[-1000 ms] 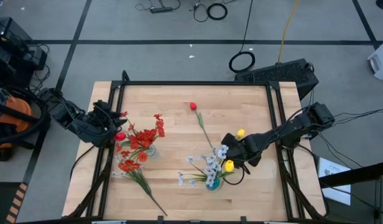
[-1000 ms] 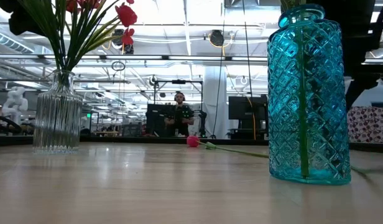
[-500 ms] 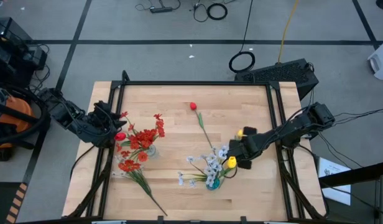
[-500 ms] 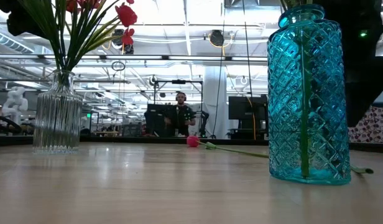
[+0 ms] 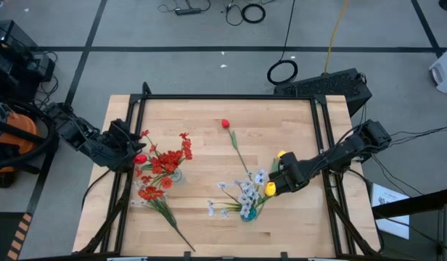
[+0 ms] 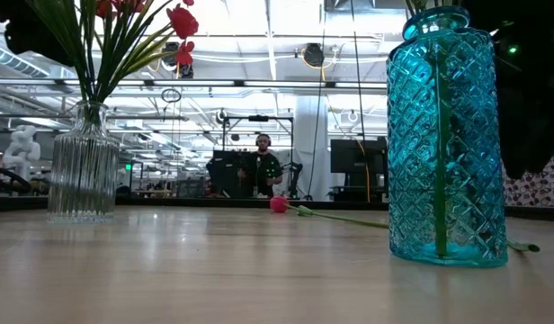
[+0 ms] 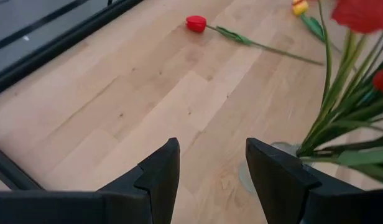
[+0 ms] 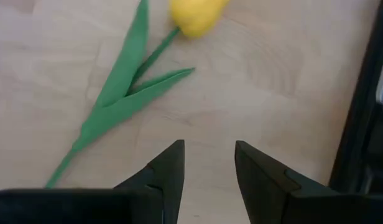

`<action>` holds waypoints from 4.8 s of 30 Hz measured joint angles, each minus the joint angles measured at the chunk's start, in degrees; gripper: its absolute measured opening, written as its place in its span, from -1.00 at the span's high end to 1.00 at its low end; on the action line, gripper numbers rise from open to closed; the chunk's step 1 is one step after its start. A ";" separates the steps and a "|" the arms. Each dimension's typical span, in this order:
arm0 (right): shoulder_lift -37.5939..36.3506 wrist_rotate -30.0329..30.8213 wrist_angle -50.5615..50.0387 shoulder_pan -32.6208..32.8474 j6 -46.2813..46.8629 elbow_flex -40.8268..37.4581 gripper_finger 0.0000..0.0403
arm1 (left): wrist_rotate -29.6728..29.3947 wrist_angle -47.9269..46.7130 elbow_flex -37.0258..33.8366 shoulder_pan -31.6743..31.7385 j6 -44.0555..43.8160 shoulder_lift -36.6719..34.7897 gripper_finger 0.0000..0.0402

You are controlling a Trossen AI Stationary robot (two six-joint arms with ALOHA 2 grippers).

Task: Sort flowers into vase by color
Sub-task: Put the yellow tulip into the blue vase

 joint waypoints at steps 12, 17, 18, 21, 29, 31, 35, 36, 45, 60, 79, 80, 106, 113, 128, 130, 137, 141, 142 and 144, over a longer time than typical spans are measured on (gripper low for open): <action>0.15 -0.31 15.82 -3.47 17.19 0.00 0.34 | 0.50 0.00 0.00 0.01 2.43 0.00 0.06; 3.08 -2.90 17.87 -5.73 16.72 0.00 0.34 | 0.53 0.00 0.01 0.00 2.84 -0.02 0.06; 3.97 -4.21 18.26 -6.17 15.93 0.00 0.34 | 0.53 0.00 0.00 0.02 3.52 -0.01 0.06; 6.77 -6.32 20.61 -6.79 14.86 0.00 0.34 | 0.53 0.00 0.00 0.02 3.97 0.00 0.06; 14.41 -7.50 24.97 -7.02 11.16 0.44 0.40 | 1.27 -0.02 0.00 0.00 3.90 0.00 0.06; 14.90 -6.89 25.18 -6.78 9.05 0.48 0.52 | 1.59 -0.02 0.00 0.00 3.89 -0.02 0.06; 13.96 -4.77 24.60 -6.25 -2.01 0.33 0.89 | 1.62 0.00 0.00 0.02 3.90 -0.02 0.06; 13.32 -4.40 23.86 -6.24 -6.10 0.22 0.94 | 1.62 0.00 0.00 0.01 4.00 -0.01 0.06; 9.06 -10.17 15.77 -5.62 -24.23 -0.29 0.98 | 1.58 0.18 0.00 0.02 9.65 0.00 0.06; -6.98 10.73 18.76 13.54 -11.25 -0.11 1.00 | 1.52 -0.09 0.00 0.02 11.13 0.00 0.06; -24.28 46.14 21.96 33.17 -0.64 -0.09 1.00 | 0.29 -1.12 0.00 0.00 11.14 0.00 0.06; -24.67 47.20 25.86 34.10 -4.33 -0.07 1.00 | 0.28 -1.34 0.00 0.02 11.12 0.00 0.06; 2.31 66.94 119.24 30.88 -95.04 1.12 1.00 | -1.87 -1.55 0.00 0.00 11.53 0.00 0.06; 7.48 67.04 118.80 28.30 -113.15 9.23 1.00 | -1.87 -1.54 0.00 0.01 12.96 0.00 0.06; 14.74 68.74 117.33 26.02 -114.90 12.07 1.00 | -1.83 -1.09 0.00 0.00 14.08 0.02 0.06; 15.03 68.71 117.00 25.85 -113.81 12.07 1.00 | -1.83 -1.07 0.01 0.01 14.08 0.02 0.06; 15.72 68.71 116.46 26.02 -111.72 12.07 1.00 | -1.76 -1.03 0.00 0.02 14.00 0.02 0.06; 15.69 68.94 113.21 26.38 -108.75 12.07 1.00 | -1.61 -0.97 0.00 0.02 13.92 0.02 0.06; 15.69 68.89 111.44 26.49 -107.13 12.07 1.00 | -1.61 -0.89 0.00 0.00 13.93 0.01 0.06; 15.69 68.70 107.68 26.61 -103.23 12.07 1.00 | -1.59 -0.79 0.00 0.01 13.93 0.01 0.06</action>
